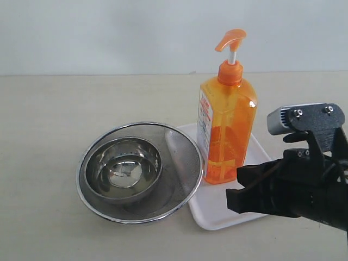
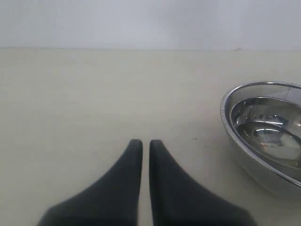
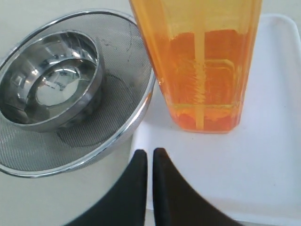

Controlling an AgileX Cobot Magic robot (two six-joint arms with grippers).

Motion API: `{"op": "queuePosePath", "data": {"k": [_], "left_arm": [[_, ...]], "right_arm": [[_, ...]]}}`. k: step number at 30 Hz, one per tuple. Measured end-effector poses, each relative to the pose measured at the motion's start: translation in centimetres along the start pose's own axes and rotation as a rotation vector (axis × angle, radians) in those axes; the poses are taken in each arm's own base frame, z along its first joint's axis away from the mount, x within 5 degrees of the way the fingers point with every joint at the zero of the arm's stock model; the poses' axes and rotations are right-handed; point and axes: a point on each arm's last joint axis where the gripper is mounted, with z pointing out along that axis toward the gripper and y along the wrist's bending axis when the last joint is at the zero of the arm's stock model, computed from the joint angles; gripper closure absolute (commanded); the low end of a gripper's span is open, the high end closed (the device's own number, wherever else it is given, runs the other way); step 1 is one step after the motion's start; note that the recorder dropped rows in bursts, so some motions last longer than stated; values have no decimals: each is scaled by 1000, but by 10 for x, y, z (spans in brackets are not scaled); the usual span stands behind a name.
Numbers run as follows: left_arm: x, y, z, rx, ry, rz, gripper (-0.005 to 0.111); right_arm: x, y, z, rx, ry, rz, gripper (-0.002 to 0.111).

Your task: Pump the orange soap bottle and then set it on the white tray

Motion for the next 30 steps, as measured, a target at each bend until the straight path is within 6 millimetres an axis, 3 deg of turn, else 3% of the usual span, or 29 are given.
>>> {"op": "queuePosePath", "data": {"k": [7,19,24,30], "left_arm": [[0,0,0,0,0,0,102],[0,0,0,0,0,0,102],[0,0,0,0,0,0,102],[0,0,0,0,0,0,102]], "right_arm": [[-5,0,-23,-44,-87,-5,108],[56,-59,-86,122,-395,142,108],[55,-59,-110,146,-593,55,108],[59,-55,-122,183,-681,-46,108]]}}
